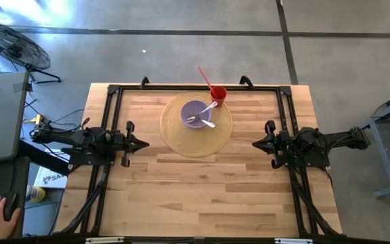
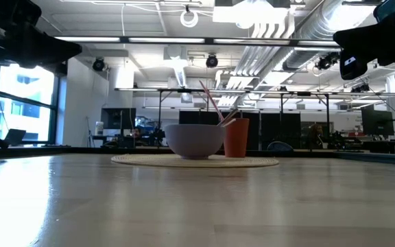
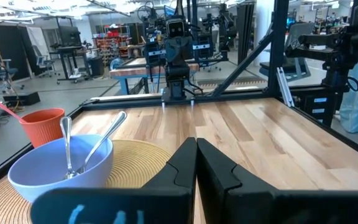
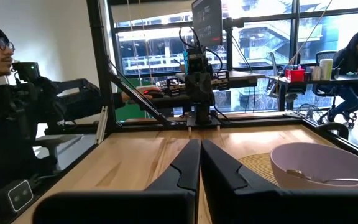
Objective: Pick & Place Utensil
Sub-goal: Return to Home Position
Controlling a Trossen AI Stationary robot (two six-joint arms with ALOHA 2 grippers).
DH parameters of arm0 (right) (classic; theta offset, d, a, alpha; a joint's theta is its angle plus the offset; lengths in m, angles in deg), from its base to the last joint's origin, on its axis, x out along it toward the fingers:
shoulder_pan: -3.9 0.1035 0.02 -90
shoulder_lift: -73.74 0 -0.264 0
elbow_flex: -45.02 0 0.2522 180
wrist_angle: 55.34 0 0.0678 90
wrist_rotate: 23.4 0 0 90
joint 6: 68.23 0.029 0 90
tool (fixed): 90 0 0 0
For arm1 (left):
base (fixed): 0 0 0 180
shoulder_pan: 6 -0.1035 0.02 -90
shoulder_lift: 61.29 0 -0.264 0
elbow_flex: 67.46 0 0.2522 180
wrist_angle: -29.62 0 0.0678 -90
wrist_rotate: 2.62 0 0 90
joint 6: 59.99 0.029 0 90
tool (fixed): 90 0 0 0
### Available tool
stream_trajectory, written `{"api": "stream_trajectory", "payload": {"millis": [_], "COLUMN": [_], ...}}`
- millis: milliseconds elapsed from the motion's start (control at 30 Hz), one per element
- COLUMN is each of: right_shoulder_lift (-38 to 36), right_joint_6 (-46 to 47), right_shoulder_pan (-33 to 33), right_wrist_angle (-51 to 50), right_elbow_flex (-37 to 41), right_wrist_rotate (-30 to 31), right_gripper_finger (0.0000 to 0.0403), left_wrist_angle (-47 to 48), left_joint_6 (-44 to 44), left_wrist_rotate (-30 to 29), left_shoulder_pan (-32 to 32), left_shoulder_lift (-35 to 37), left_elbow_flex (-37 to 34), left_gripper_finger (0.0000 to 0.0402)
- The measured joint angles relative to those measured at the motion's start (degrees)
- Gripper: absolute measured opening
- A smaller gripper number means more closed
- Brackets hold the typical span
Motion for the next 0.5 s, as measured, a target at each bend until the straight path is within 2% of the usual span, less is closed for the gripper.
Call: {"api": "stream_trajectory", "payload": {"millis": [500], "right_shoulder_lift": [0.02], "right_joint_6": [0.0], "right_shoulder_pan": [0.02], "right_wrist_angle": [0.0], "right_elbow_flex": [0.0], "right_wrist_rotate": [0.02], "right_gripper_finger": [0.0005], "left_wrist_angle": [0.0], "left_joint_6": [0.0], "left_wrist_rotate": [-0.01], "left_shoulder_pan": [0.0], "left_shoulder_lift": [-0.01], "left_elbow_flex": [0.0], "left_gripper_finger": [0.0003]}}
